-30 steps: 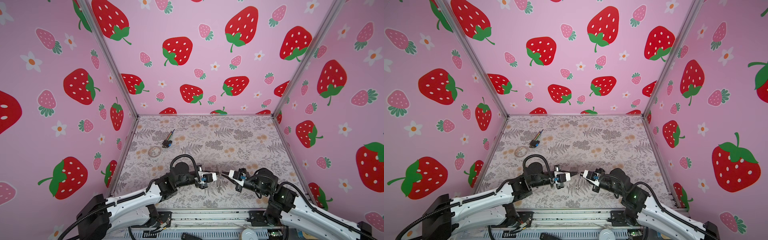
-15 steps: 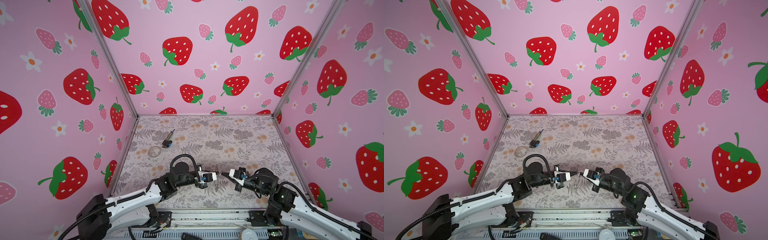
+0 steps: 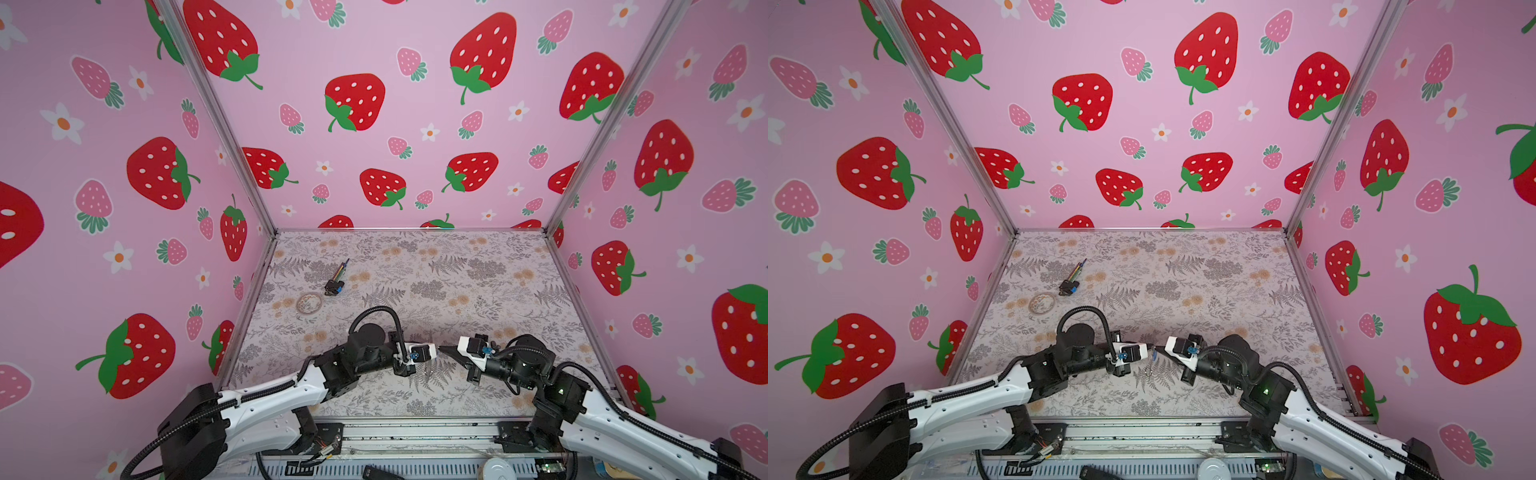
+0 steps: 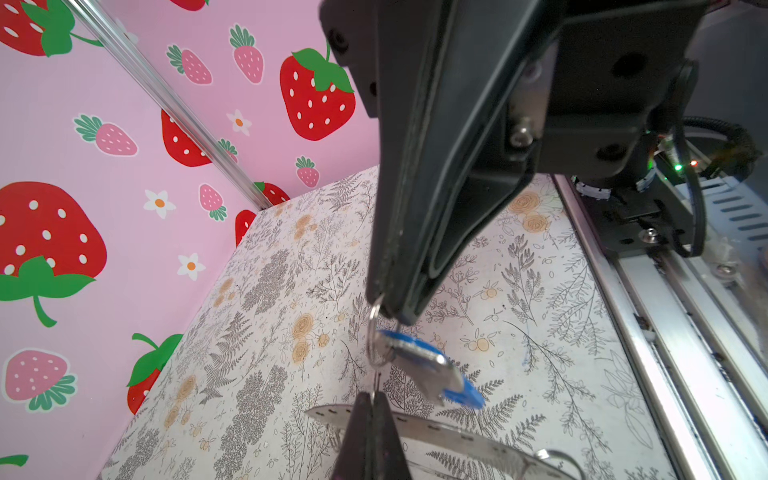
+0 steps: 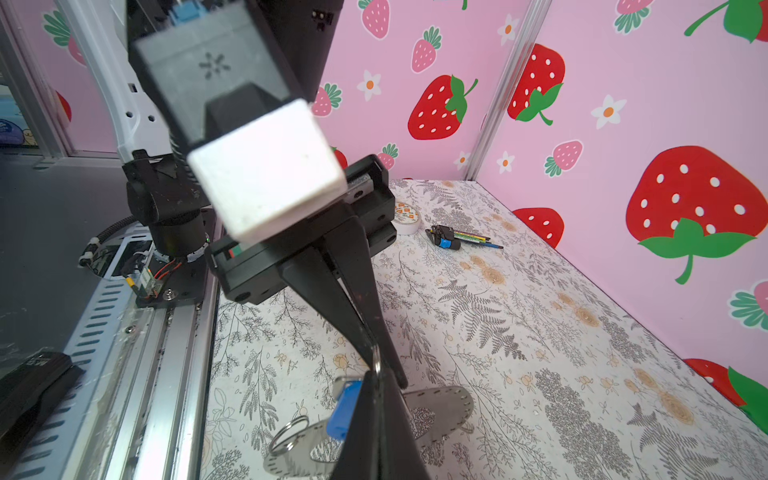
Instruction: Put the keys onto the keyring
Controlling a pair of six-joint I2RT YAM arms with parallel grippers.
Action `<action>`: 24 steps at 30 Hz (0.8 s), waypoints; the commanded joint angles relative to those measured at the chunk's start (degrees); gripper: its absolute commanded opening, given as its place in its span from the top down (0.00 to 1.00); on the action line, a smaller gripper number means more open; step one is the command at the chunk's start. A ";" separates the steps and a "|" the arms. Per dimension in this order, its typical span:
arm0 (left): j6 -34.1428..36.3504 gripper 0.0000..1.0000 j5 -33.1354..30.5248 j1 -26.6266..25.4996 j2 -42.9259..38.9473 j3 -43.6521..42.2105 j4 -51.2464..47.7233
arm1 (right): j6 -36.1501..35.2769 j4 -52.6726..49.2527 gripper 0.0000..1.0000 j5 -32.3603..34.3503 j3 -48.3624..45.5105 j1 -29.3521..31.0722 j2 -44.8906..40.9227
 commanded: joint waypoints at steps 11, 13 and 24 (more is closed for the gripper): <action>-0.54 1.00 -17.32 0.07 1.07 4.16 0.73 | 25.94 -0.86 1.00 17.82 -4.33 0.24 -8.17; -0.66 1.00 -19.81 0.35 1.22 4.19 0.88 | 32.81 -3.84 1.00 22.11 -5.31 0.25 -9.22; -1.56 1.00 -19.33 1.00 1.46 4.38 0.90 | 53.73 -27.17 1.00 30.45 4.35 0.24 10.97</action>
